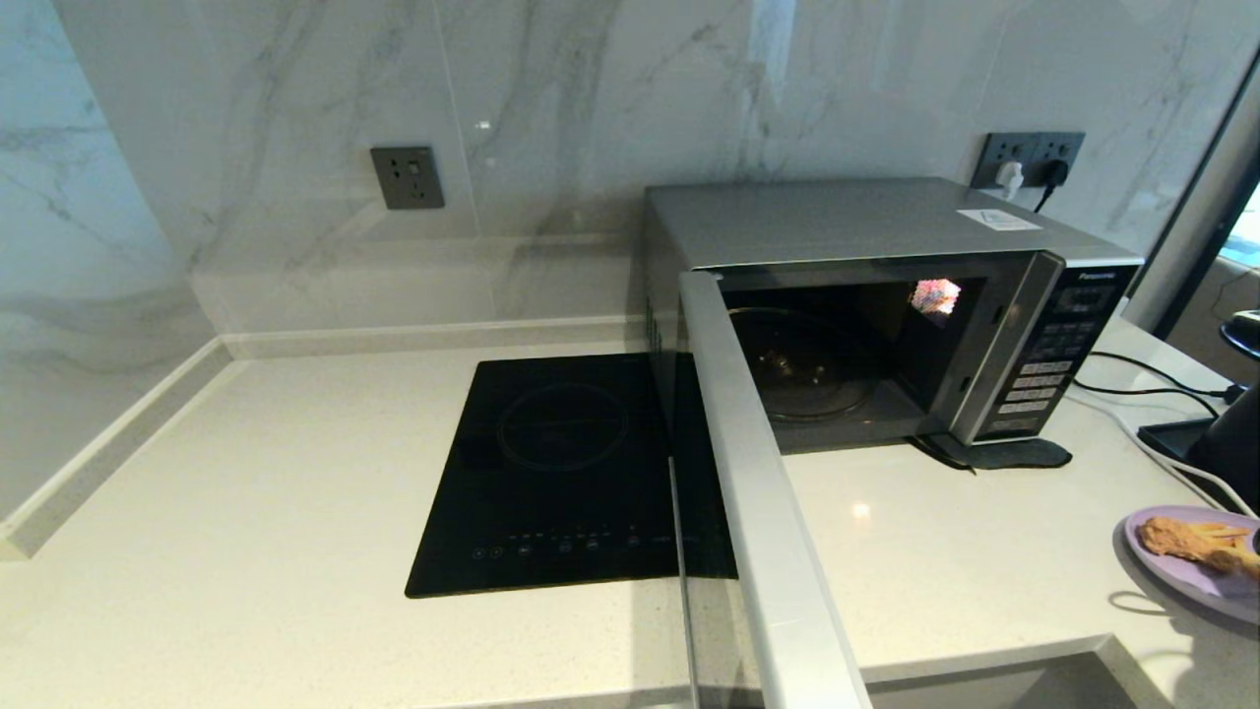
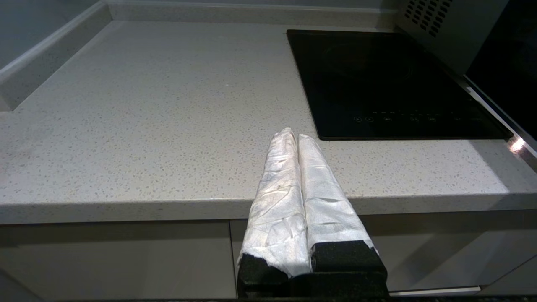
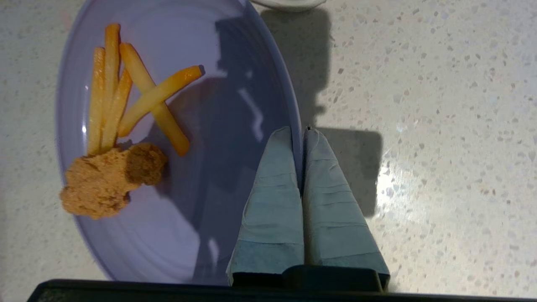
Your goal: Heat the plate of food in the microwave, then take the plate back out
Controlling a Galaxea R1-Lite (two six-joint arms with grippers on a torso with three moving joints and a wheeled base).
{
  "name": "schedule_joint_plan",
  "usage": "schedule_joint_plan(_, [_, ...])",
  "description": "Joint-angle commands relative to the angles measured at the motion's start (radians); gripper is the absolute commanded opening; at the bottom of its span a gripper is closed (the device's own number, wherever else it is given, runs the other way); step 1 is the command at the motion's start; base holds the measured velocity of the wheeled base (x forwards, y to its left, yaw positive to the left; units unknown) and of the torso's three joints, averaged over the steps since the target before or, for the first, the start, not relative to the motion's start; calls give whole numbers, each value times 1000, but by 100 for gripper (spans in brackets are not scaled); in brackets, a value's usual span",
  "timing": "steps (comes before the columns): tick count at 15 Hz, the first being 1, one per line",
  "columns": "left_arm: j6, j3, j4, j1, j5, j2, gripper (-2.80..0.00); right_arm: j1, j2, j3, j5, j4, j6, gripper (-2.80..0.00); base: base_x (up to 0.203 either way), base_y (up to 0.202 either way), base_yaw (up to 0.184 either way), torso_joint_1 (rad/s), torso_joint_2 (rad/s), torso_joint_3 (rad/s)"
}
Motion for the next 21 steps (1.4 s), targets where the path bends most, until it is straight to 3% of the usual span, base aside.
schedule_joint_plan(1, [-1,0,0,0,0,1,-280,-17,50,-5,3,-5,-4,-280,0,0,0,0,0,0])
schedule_joint_plan(6, [-1,0,0,0,0,1,-280,-33,89,-10,17,-6,-4,-280,0,0,0,0,0,0])
schedule_joint_plan(7, [-1,0,0,0,0,1,-280,-35,99,-12,18,-6,-6,0,0,0,0,0,0,0])
schedule_joint_plan(14, [-1,0,0,0,0,1,-280,-36,75,4,58,-3,-24,0,0,0,0,0,0,0])
schedule_joint_plan(18, [-2,0,0,0,0,1,-280,-35,-79,41,86,-1,-29,0,0,0,0,0,0,0])
schedule_joint_plan(21, [-1,0,0,0,0,1,-280,-34,-249,80,105,0,-79,0,0,0,0,0,0,0])
